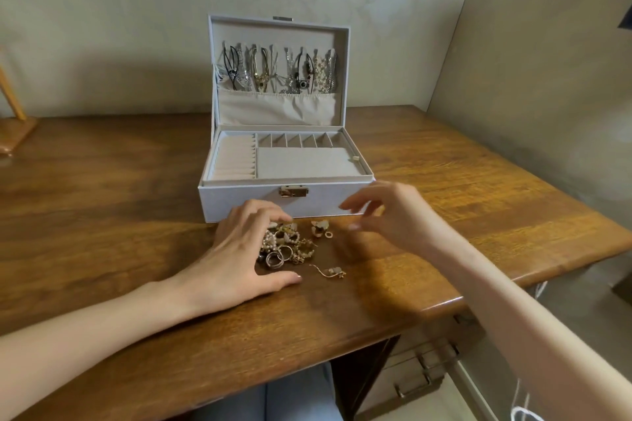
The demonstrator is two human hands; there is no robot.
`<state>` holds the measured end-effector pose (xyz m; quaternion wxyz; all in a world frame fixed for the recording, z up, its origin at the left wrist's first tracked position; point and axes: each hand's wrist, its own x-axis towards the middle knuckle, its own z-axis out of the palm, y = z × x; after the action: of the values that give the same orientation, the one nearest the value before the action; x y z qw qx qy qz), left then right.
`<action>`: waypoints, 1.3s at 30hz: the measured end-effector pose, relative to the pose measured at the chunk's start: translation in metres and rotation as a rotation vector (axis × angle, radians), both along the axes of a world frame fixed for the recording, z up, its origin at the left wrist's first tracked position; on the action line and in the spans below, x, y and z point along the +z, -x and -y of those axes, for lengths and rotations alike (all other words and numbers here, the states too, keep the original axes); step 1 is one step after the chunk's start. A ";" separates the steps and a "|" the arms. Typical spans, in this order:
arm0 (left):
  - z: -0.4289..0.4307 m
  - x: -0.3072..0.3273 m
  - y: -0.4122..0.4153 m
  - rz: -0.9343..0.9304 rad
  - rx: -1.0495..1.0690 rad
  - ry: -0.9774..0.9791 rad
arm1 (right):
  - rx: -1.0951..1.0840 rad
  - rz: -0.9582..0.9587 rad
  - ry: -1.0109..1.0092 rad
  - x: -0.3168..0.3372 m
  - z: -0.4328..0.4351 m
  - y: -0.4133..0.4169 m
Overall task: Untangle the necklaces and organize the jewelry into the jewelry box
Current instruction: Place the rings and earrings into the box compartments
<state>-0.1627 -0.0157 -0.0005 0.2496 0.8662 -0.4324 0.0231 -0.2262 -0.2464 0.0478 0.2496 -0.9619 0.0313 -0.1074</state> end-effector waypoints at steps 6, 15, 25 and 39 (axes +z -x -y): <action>-0.004 -0.003 -0.003 0.235 -0.224 -0.048 | -0.249 -0.062 0.155 -0.021 0.062 0.041; 0.016 0.001 -0.009 0.291 -0.158 0.098 | -0.099 -0.068 0.126 -0.054 0.046 0.048; 0.074 0.022 -0.012 0.266 0.017 0.005 | -0.025 0.144 -0.008 -0.051 0.016 0.019; 0.071 0.030 -0.020 0.081 -0.063 0.123 | -0.035 0.144 -0.208 -0.038 0.017 0.011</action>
<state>-0.1424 -0.0866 0.0297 0.2851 0.8335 -0.4669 0.0770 -0.2374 -0.2634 0.0102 0.3475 -0.9200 0.0410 -0.1767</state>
